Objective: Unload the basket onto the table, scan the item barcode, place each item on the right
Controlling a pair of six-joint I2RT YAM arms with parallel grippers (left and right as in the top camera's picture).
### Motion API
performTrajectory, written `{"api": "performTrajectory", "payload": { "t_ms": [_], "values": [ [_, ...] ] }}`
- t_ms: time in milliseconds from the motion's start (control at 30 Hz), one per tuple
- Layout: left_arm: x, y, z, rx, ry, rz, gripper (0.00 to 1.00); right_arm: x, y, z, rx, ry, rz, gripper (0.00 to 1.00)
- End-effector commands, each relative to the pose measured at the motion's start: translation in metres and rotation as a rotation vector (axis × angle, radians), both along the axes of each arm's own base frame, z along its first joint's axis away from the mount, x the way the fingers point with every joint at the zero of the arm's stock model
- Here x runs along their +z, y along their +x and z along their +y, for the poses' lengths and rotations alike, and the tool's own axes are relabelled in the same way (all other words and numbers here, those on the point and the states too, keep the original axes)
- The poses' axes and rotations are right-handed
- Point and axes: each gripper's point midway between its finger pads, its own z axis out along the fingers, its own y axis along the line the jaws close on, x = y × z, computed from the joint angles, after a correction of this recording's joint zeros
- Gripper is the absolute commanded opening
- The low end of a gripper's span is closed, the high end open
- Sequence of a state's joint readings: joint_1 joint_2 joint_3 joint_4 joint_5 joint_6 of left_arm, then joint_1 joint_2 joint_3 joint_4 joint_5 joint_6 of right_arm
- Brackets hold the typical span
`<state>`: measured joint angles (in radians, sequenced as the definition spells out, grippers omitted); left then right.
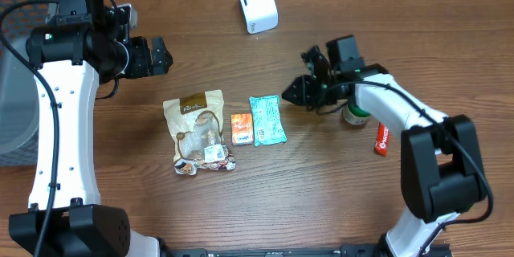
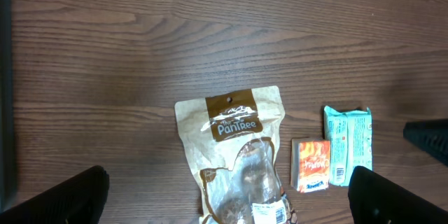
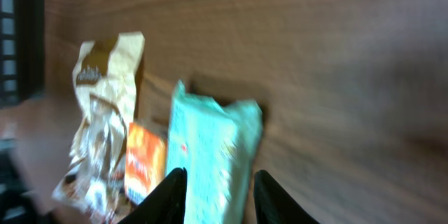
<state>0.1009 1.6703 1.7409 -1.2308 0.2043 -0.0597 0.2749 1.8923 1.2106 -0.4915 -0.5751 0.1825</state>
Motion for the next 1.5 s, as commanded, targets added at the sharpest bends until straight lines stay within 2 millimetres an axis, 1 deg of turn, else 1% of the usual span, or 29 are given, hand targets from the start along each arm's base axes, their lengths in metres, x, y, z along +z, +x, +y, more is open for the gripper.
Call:
{"api": "performTrajectory", "payload": {
  "t_ms": [0,100,300,367,467,700,767,933,1067,1100,1133,1233,1267,1333,1400,1467],
  "values": [
    [-0.003,0.0,0.002,0.004,0.002,0.007,1.0,0.007,0.01,0.014,0.028,-0.167,-0.16,0.34],
    [-0.003,0.0,0.002,0.004,0.002,0.007,1.0,0.005,0.01,0.029,0.072,-0.268,-0.257,0.35],
    [-0.003,0.0,0.002,0.004,0.002,0.006,1.0,0.002,0.014,0.054,0.063,-0.431,-0.41,0.33],
    [-0.003,0.0,0.002,0.004,0.002,0.007,1.0,-0.001,0.016,0.057,0.053,-0.472,-0.441,0.33],
    [-0.003,0.0,0.002,0.004,0.002,0.006,1.0,-0.012,0.017,0.055,0.045,-0.515,-0.442,0.33],
    [-0.003,0.0,0.002,0.004,0.002,0.007,1.0,-0.051,0.009,0.045,0.066,-0.558,-0.346,0.33],
    [-0.003,0.0,0.002,0.004,0.002,0.006,1.0,-0.056,0.006,0.036,0.063,-0.59,-0.319,0.33],
    [-0.003,0.0,0.002,0.004,0.002,0.006,1.0,-0.053,-0.002,-0.004,-0.063,-0.7,-0.222,0.33],
    [-0.003,0.0,0.002,0.004,0.002,0.006,1.0,-0.055,-0.02,-0.034,-0.199,-0.723,-0.065,0.35],
    [-0.003,0.0,0.002,0.004,0.002,0.006,1.0,-0.057,-0.026,-0.039,-0.223,-0.72,-0.02,0.37],
    [-0.003,0.0,0.002,0.004,0.002,0.007,1.0,-0.06,-0.033,-0.041,-0.235,-0.7,0.035,0.38],
    [-0.003,0.0,0.002,0.004,0.002,0.006,1.0,-0.063,-0.052,-0.033,-0.207,-0.617,0.154,0.39],
    [-0.003,0.0,0.002,0.004,0.002,0.006,1.0,-0.062,-0.056,-0.032,-0.199,-0.597,0.181,0.4],
    [-0.003,0.0,0.002,0.004,0.002,0.007,1.0,-0.055,-0.057,-0.032,-0.2,-0.581,0.193,0.43],
    [-0.003,0.0,0.002,0.004,0.002,0.007,1.0,-0.041,-0.055,-0.033,-0.209,-0.57,0.189,0.44],
    [-0.003,0.0,0.002,0.004,0.002,0.007,1.0,-0.021,-0.053,-0.032,-0.21,-0.559,0.167,0.45]
  ]
}}
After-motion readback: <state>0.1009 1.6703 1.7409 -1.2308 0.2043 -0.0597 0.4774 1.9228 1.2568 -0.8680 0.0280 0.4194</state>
